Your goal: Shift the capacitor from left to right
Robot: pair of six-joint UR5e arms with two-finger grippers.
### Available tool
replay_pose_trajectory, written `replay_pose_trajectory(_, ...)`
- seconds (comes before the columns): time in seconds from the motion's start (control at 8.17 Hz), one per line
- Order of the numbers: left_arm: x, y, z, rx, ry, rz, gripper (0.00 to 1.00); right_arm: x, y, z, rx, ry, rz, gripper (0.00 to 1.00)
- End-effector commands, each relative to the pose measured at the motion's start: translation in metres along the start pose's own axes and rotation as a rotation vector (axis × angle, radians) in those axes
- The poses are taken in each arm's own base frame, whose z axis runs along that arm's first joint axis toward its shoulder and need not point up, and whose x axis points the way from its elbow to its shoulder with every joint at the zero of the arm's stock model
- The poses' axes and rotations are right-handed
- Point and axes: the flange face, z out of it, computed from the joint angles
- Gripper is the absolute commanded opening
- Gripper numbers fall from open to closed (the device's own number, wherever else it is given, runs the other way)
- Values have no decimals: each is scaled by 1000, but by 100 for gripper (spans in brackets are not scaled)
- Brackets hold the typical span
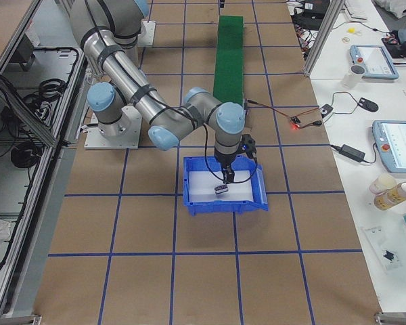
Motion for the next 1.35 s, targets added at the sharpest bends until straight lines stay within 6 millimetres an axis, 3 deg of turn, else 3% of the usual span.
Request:
replay_pose_trajectory(0.0, 0, 0, 0, 0, 0, 0, 100, -95, -11, -81, -35, -59, -48, 100)
replay_pose_trajectory(0.24, 2, 1, 0, 0, 0, 3, 100, -207, -42, -136, -64, -71, 47, 100)
replay_pose_trajectory(0.37, 3, 1, -1, 1, 0, 5, 100, -267, -57, -150, -49, -52, 66, 100)
replay_pose_trajectory(0.73, 4, 1, -2, 5, 1, 6, 100, -418, -83, -147, -64, -38, 98, 100)
replay_pose_trajectory(0.86, 3, 1, -3, 8, 0, 5, 100, -447, -82, -147, -57, -34, 106, 100)
replay_pose_trajectory(1.22, 3, 2, -4, 7, -3, 3, 100, -455, -81, -149, -54, -34, 103, 100)
